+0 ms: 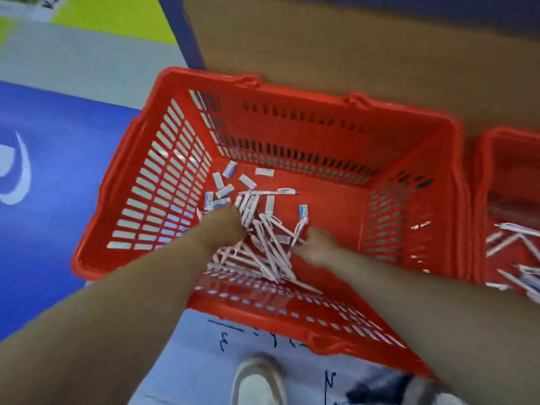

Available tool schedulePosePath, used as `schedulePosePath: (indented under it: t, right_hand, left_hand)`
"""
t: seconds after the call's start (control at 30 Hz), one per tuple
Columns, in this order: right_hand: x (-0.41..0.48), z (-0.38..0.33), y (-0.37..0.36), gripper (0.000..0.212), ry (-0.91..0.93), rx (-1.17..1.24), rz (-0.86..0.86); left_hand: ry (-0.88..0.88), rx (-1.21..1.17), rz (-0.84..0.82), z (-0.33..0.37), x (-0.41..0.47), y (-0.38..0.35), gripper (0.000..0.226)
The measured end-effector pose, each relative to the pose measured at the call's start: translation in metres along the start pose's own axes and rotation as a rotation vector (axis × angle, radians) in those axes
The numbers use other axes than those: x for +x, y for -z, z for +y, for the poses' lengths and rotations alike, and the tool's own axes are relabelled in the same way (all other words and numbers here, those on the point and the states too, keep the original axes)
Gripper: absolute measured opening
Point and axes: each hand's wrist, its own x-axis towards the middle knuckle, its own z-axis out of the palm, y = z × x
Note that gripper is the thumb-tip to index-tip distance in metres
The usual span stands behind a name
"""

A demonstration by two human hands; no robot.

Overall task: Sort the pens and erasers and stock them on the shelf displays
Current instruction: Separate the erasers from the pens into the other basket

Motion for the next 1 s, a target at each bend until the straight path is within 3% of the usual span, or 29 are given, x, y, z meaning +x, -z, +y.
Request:
schedulePosePath:
  t: [0.13, 0.33, 0.43, 0.6, 0.7, 0.83, 1.0]
  right_hand:
    - [0.023, -0.003, -0.032, 0.037, -0.024, -0.089, 0.2]
    - [0.026, -0.008, -0.035, 0.049, -0.001, -0.081, 0.146]
    - [0.029, -0.005, -0.037, 0.042, 0.01, -0.101, 0.198]
    - [0.024, -0.013, -0.039, 0.027, 0.057, -0.248, 0.206]
    - [0.023, -0.014, -0.035, 0.028, 0.088, -0.305, 0.182]
    - [0.019, -0.016, -0.005, 0.031, 0.078, -0.063, 0.083]
    - [-0.017, -0.035, 0.066, 0.018, 0.281, 0.194, 0.009]
  left_hand:
    - [-0.094, 0.095, -0.039, -0.003, 0.023, -0.002, 0.05]
    - [-0.187, 0.199, -0.024, -0.001, 0.035, -0.005, 0.054]
    - [-0.177, 0.209, -0.041, 0.002, 0.04, -0.004, 0.044]
    - [-0.177, 0.172, -0.08, 0.0, 0.044, 0.007, 0.052]
    - [-0.167, 0.108, -0.104, -0.012, 0.047, 0.015, 0.049]
    - [-0.139, -0.012, -0.06, -0.026, 0.042, 0.025, 0.046]
    - [-0.166, -0.543, 0.059, -0.007, 0.009, 0.048, 0.02]
